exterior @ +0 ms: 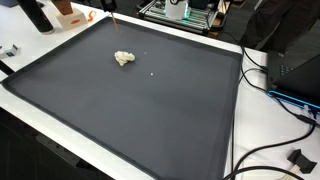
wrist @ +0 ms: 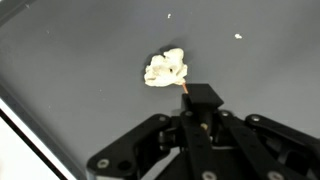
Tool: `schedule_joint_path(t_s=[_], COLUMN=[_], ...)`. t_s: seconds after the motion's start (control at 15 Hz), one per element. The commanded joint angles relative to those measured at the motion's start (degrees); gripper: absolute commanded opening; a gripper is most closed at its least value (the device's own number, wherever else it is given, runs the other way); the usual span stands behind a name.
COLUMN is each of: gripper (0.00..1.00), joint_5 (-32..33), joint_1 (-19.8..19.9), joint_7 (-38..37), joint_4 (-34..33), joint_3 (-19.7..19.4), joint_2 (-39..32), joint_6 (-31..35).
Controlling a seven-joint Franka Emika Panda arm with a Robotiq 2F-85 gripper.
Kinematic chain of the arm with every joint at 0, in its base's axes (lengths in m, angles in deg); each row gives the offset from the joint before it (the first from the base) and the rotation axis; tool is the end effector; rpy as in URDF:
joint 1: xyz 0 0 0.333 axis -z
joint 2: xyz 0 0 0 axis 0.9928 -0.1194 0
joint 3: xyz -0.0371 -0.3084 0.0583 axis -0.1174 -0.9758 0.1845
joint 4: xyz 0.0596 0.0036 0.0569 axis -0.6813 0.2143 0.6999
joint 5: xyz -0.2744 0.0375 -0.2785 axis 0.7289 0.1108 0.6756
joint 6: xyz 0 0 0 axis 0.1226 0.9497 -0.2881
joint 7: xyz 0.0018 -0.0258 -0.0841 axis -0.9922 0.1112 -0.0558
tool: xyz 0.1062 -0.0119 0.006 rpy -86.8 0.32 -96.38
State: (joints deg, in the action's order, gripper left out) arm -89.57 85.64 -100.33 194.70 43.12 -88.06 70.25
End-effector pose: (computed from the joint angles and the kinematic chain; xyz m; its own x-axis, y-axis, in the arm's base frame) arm 0.5840 -0.0430 0.4149 0.8242 -0.5547 -0.1142 -0.5591 -0.8291 -0.0082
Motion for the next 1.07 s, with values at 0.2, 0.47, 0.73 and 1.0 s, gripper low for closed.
schedule_joint_path(t_s=[0.2,0.47,0.73,1.0], gripper=[0.03,0.03,0.03,0.03], joint_5=[12.42,18.88,23.38,26.49], joint_1=[-2.67,-4.17,-5.42,-6.34], joint_7=[-14.50,-20.81,-25.08,-27.99], joint_4=[-2.26,-3.74,-4.86,-5.84], joint_3=[-2.11,-2.86,-3.59,-4.33], joint_2=[-5.19,-8.26,-10.78,-13.11], joint_6=[3.83,2.90,2.24,1.22])
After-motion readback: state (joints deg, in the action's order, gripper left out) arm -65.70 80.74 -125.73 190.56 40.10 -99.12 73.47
